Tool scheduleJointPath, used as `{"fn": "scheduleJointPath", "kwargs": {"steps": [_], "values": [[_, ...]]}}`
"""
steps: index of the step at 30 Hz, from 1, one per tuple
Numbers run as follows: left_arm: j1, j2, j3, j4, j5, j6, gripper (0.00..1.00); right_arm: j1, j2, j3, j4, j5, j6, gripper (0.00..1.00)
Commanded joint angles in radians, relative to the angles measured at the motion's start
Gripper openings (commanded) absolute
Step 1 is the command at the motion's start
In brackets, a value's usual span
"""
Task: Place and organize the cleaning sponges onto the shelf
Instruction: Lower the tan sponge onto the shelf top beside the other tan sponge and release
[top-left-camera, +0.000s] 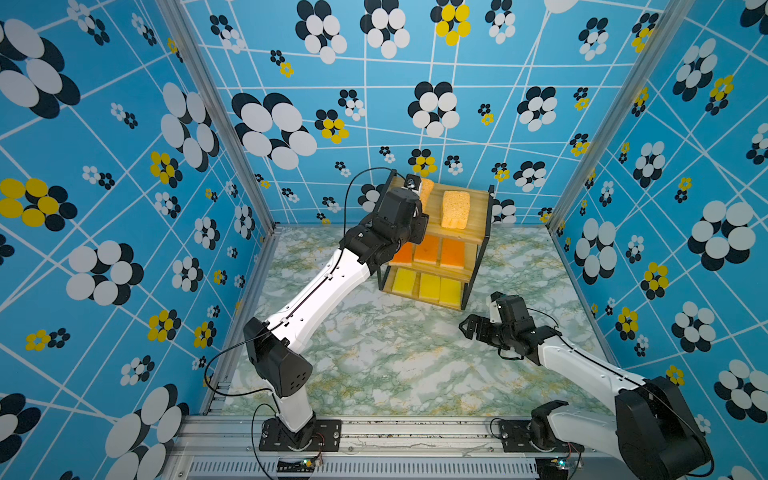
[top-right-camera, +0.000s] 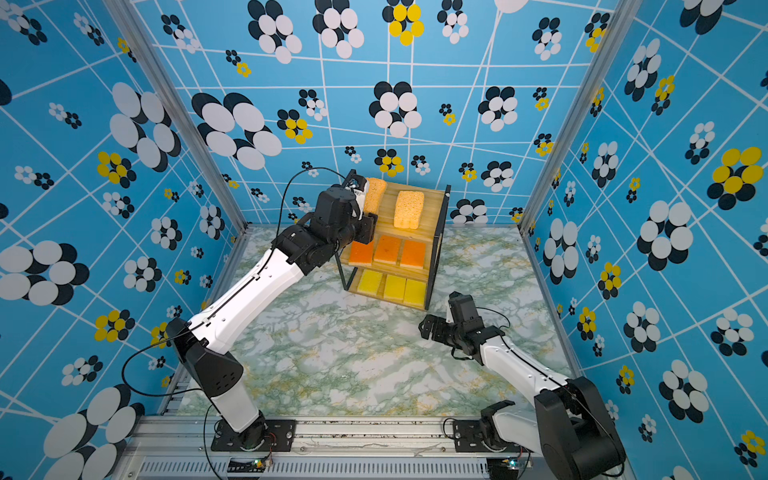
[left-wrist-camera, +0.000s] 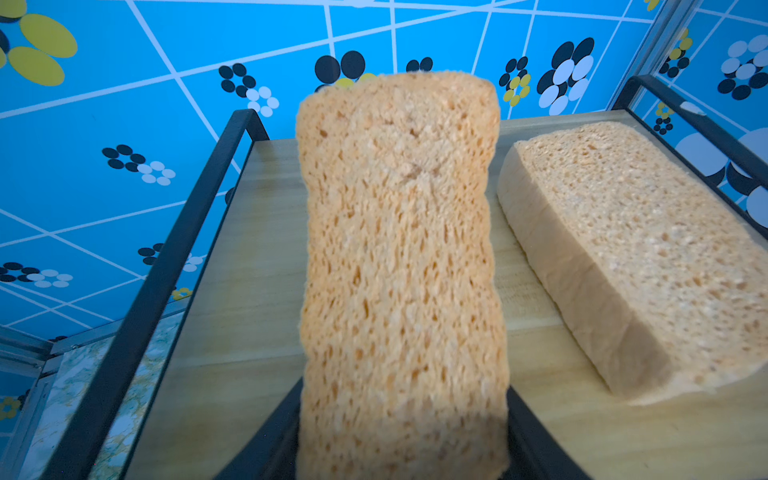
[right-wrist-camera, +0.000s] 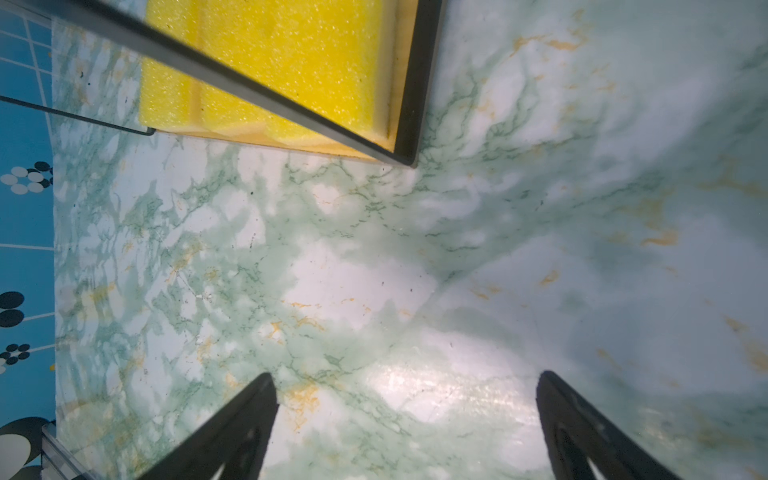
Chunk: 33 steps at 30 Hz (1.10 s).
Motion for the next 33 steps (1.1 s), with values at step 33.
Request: {"fn": "scheduleJointPath", "kwargs": {"steps": [33], "values": [[-0.01, -0.073, -0.083, 0.045, -0.012, 0.021, 0.99, -0.007, -0.045, 0.041, -0.088, 0.024, -0.029, 0.99]]}}
